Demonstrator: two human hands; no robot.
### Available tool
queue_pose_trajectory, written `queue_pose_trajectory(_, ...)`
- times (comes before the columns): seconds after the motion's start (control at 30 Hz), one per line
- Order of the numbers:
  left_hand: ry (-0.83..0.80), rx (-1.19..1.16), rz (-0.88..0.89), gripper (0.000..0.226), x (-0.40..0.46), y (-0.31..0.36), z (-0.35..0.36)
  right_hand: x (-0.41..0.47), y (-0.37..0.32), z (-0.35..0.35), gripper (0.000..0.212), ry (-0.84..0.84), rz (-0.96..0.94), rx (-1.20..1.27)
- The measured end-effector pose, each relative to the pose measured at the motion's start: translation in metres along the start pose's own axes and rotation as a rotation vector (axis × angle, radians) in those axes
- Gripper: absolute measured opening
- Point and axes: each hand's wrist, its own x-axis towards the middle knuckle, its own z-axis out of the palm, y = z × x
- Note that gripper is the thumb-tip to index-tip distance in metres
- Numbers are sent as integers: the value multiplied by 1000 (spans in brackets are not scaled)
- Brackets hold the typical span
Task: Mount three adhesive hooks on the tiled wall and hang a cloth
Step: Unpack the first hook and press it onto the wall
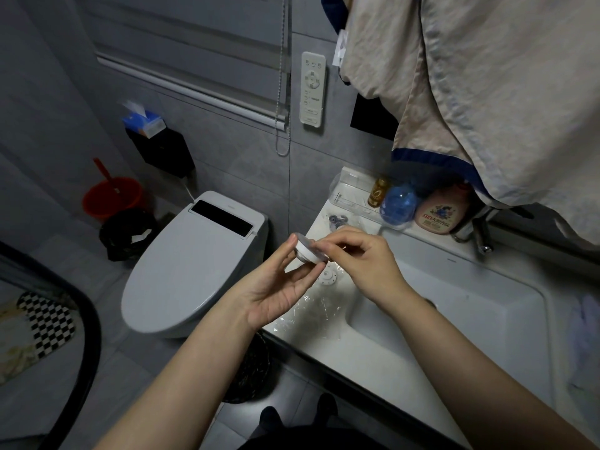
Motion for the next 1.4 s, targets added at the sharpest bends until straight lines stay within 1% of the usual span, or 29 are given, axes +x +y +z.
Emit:
queue_pose_trajectory(0.07, 5, 3, -4, 25, 0, 0, 1, 1, 1, 2, 7, 35, -10, -41)
queue_pose_trajectory(0.2, 20, 25, 26, 21, 2, 0, 1, 5, 4, 3, 9, 44, 94, -28)
queue_pose_trajectory(0.23, 13, 16, 37, 24, 2, 1, 2, 6, 5, 3, 9, 44, 119, -26)
queue_pose_trajectory(0.3, -19, 5, 58, 48, 2, 2, 0, 7, 8, 2, 6, 67, 144, -8)
queue_pose_trajectory(0.33, -21, 19, 61, 52, 2, 2, 1, 8, 8, 2, 6, 82, 147, -2)
queue_pose_trajectory(0.37, -15, 35, 59, 49, 1, 2, 1, 8, 9, 1, 5, 94, 150, -2)
queue_pose_trajectory(0.47, 29, 60, 45, 22, 0, 3, 0, 7, 12, 1, 6, 130, 158, -10)
queue_pose_trajectory(0.5, 41, 62, 42, 17, -1, 2, 1, 7, 13, 1, 8, 148, 159, -17)
queue_pose_trajectory(0.63, 65, 59, 61, 18, -3, -2, -2, 6, 17, -3, 30, 217, 176, -54)
queue_pose_trajectory(0.67, 73, 59, 64, 19, -2, -3, -4, 6, 18, -4, 33, 227, 186, -54)
queue_pose_trajectory(0.77, 103, 18, 57, 13, 0, -3, -11, 6, 22, -8, 29, 226, 234, -10)
queue_pose_trajectory(0.83, 124, -6, 51, 25, 5, -3, -19, 6, 28, -9, 30, 238, 275, 62)
queue_pose_trajectory(0.87, 136, -1, 44, 26, 7, -4, -23, 6, 30, -9, 30, 252, 300, 103)
queue_pose_trajectory(0.9, 149, -2, 40, 19, 9, -4, -26, 5, 33, -8, 30, 266, 330, 147)
queue_pose_trajectory(0.93, 172, -8, 45, 14, 11, -6, -31, 3, 35, -8, 28, 280, 367, 188)
queue_pose_trajectory(1.07, 328, -25, 59, 16, 18, -12, -52, -5, 49, -8, 25, 367, 525, 297)
queue_pose_trajectory(1.17, 428, 3, 50, 19, 22, -22, -68, -14, 63, -9, 10, 409, 632, 351)
queue_pose_trajectory(1.2, 462, -7, 44, 18, 24, -26, -75, -19, 70, -9, 8, 408, 659, 341)
queue_pose_trajectory(1.3, 512, -75, 20, 20, 29, -34, -89, -33, 91, -4, 12, 379, 690, 229)
queue_pose_trajectory(1.4, 547, -73, 48, 21, 37, -38, -99, -41, 110, 3, 17, 381, 734, 184)
